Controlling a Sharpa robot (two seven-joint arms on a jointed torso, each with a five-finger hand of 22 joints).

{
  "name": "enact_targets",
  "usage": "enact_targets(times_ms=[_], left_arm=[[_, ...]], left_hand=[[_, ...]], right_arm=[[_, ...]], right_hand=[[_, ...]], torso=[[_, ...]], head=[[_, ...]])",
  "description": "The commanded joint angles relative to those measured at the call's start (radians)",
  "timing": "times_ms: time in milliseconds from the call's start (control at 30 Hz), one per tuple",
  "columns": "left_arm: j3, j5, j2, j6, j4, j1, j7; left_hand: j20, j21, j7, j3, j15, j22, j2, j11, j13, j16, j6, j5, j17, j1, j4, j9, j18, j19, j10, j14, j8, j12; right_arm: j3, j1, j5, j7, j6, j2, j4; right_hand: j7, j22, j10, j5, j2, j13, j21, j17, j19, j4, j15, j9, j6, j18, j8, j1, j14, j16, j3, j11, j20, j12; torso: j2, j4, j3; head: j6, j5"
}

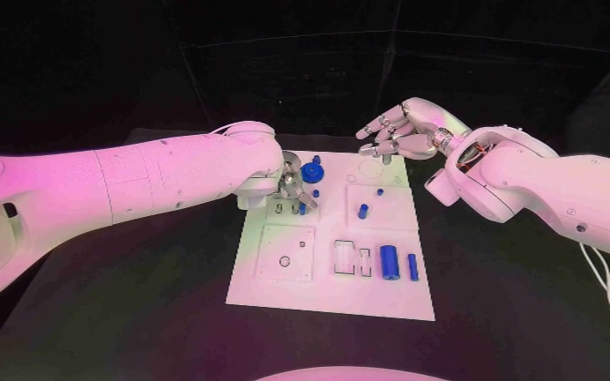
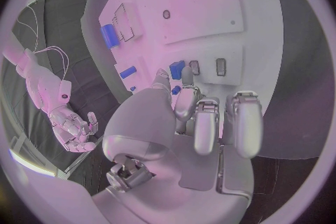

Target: Assemble the parts on the task board

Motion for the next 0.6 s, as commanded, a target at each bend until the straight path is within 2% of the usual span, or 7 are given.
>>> enact_targets(times_ms=[33,400,600], left_arm=[[0.0,-0.006,0.0,0.023,0.001,0.001,-0.01],[0.0,-0.003,-0.001,0.023,0.003,0.001,-0.004],[0.0,0.025,-0.007,-0.003,0.007,0.001,0.012]], left_hand=[[-0.008,0.005,-0.002,0.004,-0.007,0.073,-0.002,-0.002,0.001,0.003,-0.007,-0.002,0.263,0.015,-0.01,0.003,-0.006,0.023,0.007,0.106,0.005,0.004],[-0.01,0.006,-0.005,0.029,-0.01,0.075,0.003,-0.005,0.003,0.003,-0.007,-0.001,0.263,0.031,-0.025,0.01,-0.007,0.023,0.008,0.106,0.006,0.004],[-0.018,0.006,-0.017,0.116,-0.019,0.077,0.04,-0.016,0.001,0.003,-0.014,-0.001,0.263,0.099,-0.072,0.023,-0.006,0.022,0.005,0.106,0.003,-0.002]], right_arm=[[0.001,0.002,-0.002,0.001,0.007,0.002,0.0],[0.001,0.002,-0.002,0.001,0.006,0.005,-0.005],[0.001,0.002,-0.002,0.001,0.007,0.007,-0.009]], right_hand=[[0.003,0.001,-0.007,0.006,0.008,-0.002,-0.006,0.263,0.004,0.0,0.008,0.0,0.001,0.003,0.003,-0.001,0.104,0.002,-0.007,0.002,0.004,0.003],[0.003,0.001,-0.007,0.006,0.009,-0.002,-0.006,0.263,0.004,0.001,0.008,0.0,0.001,0.003,0.003,0.0,0.104,0.002,-0.007,0.002,0.004,0.003],[0.003,0.001,-0.007,0.007,0.01,-0.002,-0.006,0.263,0.004,0.001,0.008,0.0,0.001,0.002,0.003,-0.001,0.104,0.002,-0.007,0.003,0.004,0.003]], torso=[[0.0,0.001,0.0003],[0.0,-0.0001,0.0001],[0.0,0.0007,0.0004]], head=[[-0.001,-0.001],[-0.004,0.0],[-0.005,-0.001]])
